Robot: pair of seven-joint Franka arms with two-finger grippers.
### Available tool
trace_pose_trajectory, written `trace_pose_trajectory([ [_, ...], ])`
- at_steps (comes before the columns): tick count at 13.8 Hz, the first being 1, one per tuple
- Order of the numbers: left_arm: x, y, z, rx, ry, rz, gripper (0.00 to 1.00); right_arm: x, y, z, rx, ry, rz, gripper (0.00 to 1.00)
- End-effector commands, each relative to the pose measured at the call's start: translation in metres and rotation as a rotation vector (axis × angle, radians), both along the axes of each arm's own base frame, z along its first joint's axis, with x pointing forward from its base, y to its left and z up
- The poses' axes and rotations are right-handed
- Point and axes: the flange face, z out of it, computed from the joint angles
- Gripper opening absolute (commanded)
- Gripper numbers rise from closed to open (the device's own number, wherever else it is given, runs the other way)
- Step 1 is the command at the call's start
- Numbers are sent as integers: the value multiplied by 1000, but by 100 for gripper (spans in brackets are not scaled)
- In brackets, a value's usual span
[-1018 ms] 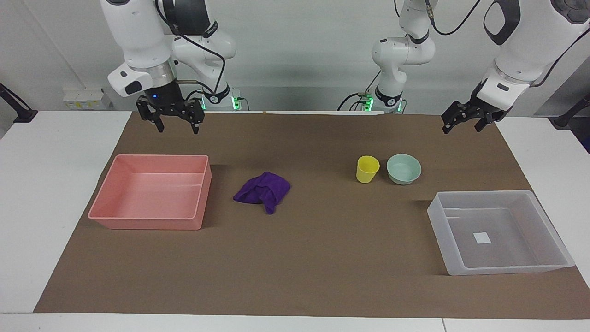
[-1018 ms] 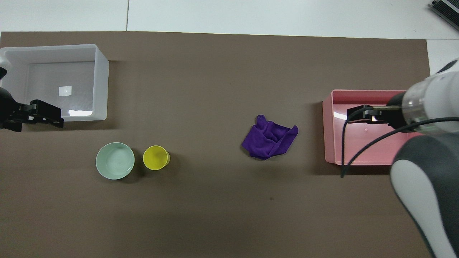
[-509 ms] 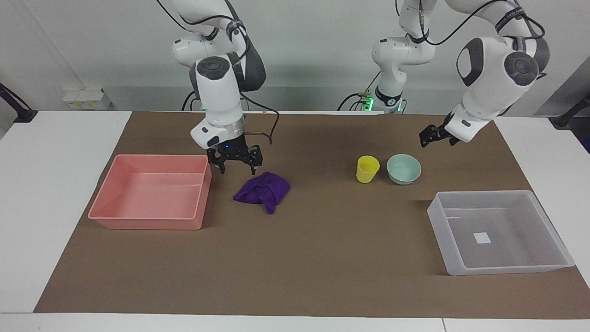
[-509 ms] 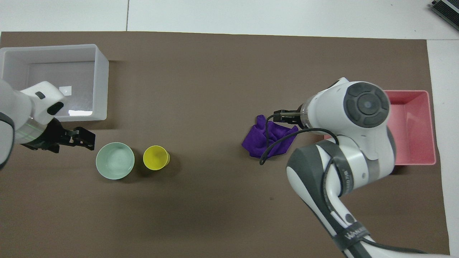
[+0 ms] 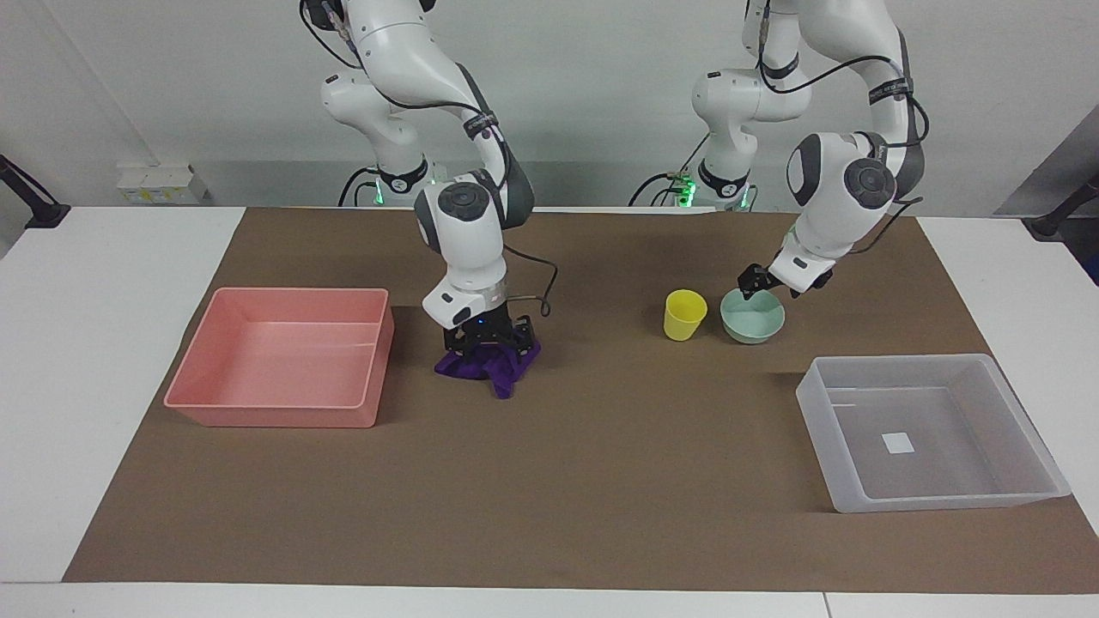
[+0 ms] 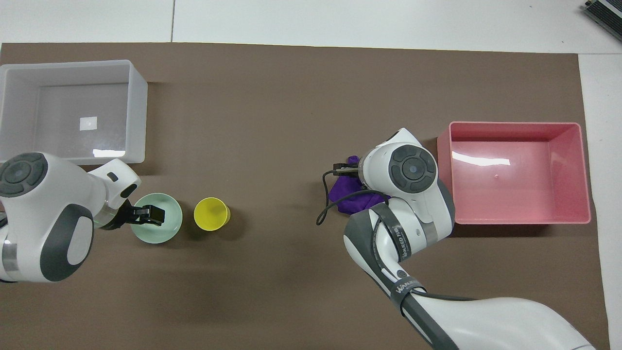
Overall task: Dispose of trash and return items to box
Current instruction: 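Carry the cloth into the pink box while the left gripper lifts the bowl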
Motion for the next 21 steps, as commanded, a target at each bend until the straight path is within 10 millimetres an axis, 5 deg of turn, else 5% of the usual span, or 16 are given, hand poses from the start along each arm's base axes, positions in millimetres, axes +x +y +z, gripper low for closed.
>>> trace_pose_trajectory([
  [1, -13, 1, -12, -2, -15, 3, 100, -5, 1, -20, -1, 1, 27, 80],
  [2, -11, 1, -19, -1, -8, 5, 100, -7, 0, -22, -10, 17, 35, 38],
  [3, -10, 1, -26, -1, 5, 5, 83, -8, -1, -22, -15, 28, 34, 7],
  [4, -8, 0, -31, -1, 8, 3, 67, -9, -2, -22, -22, 45, 20, 0],
  [6, -6, 0, -40, 0, 15, 11, 30, -11, -4, -19, -27, 67, -10, 0],
  [9, -5, 1, -41, 0, 25, 15, 0, -11, -8, 6, -27, 73, -39, 0],
  [12, 3, 2, -16, 3, 57, 17, 0, -9, -17, 60, 10, 25, -118, 0],
  [15, 26, 9, 54, 3, 124, 25, 0, 2, -51, 113, 21, -38, -155, 0],
  [18, 48, 46, 138, -5, 125, 88, 0, 14, -111, 151, -30, -71, -118, 0],
  [21, 80, 104, 169, -17, 41, 190, 0, 25, -201, 163, -84, -75, -11, 0],
])
